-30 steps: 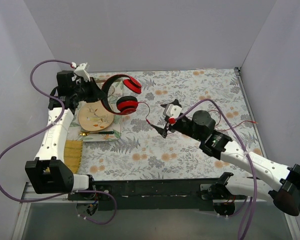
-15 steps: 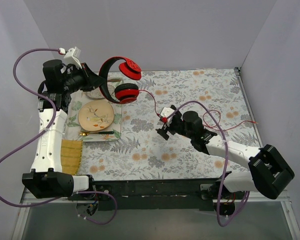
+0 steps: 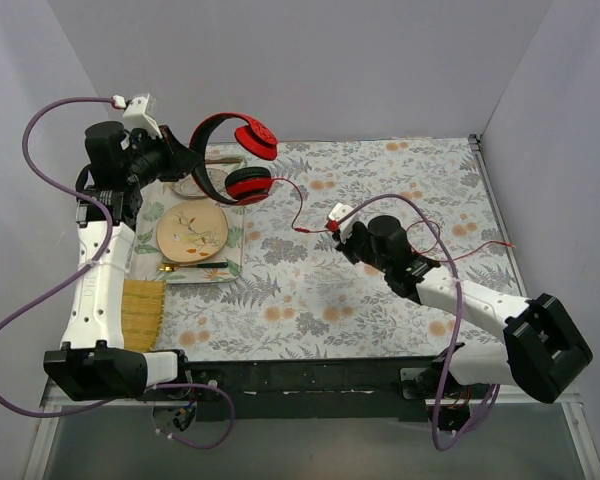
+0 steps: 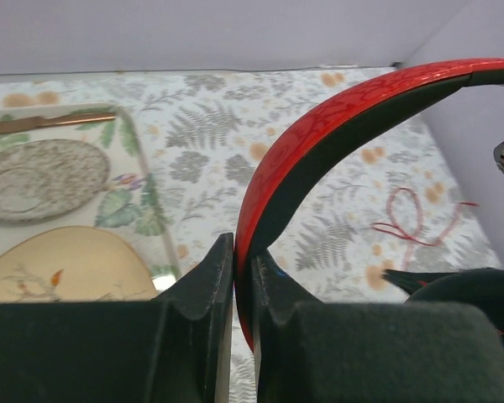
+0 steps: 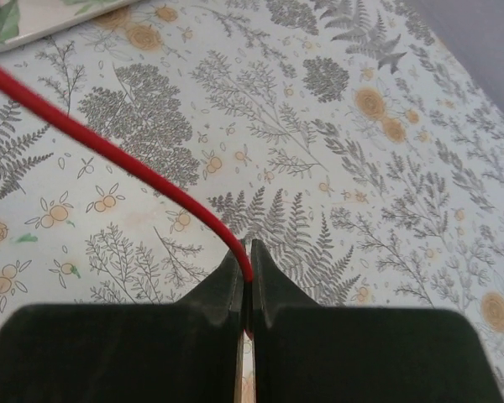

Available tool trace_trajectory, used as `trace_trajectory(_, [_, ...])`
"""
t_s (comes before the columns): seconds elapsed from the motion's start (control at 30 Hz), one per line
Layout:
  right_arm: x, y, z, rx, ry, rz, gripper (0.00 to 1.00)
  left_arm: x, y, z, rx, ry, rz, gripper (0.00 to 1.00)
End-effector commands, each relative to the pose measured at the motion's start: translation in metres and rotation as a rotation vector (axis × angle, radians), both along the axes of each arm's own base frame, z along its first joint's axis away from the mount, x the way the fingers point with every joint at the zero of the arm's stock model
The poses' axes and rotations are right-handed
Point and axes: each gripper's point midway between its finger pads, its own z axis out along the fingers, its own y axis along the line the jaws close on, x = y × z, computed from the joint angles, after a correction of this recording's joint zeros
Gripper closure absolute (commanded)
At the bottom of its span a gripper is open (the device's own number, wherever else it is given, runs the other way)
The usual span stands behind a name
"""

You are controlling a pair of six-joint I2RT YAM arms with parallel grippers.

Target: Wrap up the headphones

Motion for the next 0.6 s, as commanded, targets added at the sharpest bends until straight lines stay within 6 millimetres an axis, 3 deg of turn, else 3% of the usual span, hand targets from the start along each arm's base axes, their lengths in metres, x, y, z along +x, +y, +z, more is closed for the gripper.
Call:
trace_trajectory(0.0, [0.007, -0.025, 0.047, -0.03, -0.028, -0.141, 0.99, 0.024, 0.045, -0.019, 0.199, -0.069, 0.203, 1.0])
trace_trajectory(0.03, [0.012, -0.026, 0.075, -0.009, -0.066, -0.169, 0.99, 0.028, 0.047, -0.033, 0.266, -0.061, 0.206, 1.0])
trace_trajectory(0.1, [0.011, -0.037, 0.087, -0.07, -0.073, -0.242, 0.99, 0.038, 0.042, -0.059, 0.367, -0.025, 0.22, 1.0])
trace_trajectory(0.13, [0.015, -0.037, 0.112, -0.059, -0.105, -0.266, 0.99, 0.039, 0.039, -0.074, 0.434, -0.011, 0.205, 1.0])
trace_trajectory(0.2, [0.012, -0.037, 0.131, -0.083, -0.126, -0.283, 0.99, 0.042, 0.025, -0.096, 0.554, 0.012, 0.203, 1.0])
trace_trajectory(0.23, [0.013, -0.033, 0.159, -0.045, -0.159, -0.281, 0.99, 0.041, 0.021, -0.109, 0.619, 0.022, 0.181, 1.0])
trace_trajectory(0.33, [0.01, -0.02, 0.191, 0.002, -0.197, -0.237, 0.99, 0.034, -0.006, -0.131, 0.721, 0.026, 0.106, 1.0])
trace_trajectory(0.37, [0.01, -0.016, 0.21, 0.037, -0.22, -0.225, 0.99, 0.03, -0.013, -0.14, 0.764, 0.021, 0.066, 1.0])
trace_trajectory(0.4, [0.01, -0.009, 0.218, 0.054, -0.228, -0.202, 0.99, 0.024, -0.03, -0.143, 0.786, 0.003, 0.017, 1.0])
trace_trajectory(0.47, [0.012, -0.002, 0.242, 0.095, -0.257, -0.182, 0.99, 0.017, -0.041, -0.148, 0.831, -0.011, -0.017, 1.0])
trace_trajectory(0.57, [0.013, 0.018, 0.244, 0.095, -0.221, -0.108, 0.99, 0.009, -0.06, -0.155, 0.876, -0.014, -0.06, 1.0])
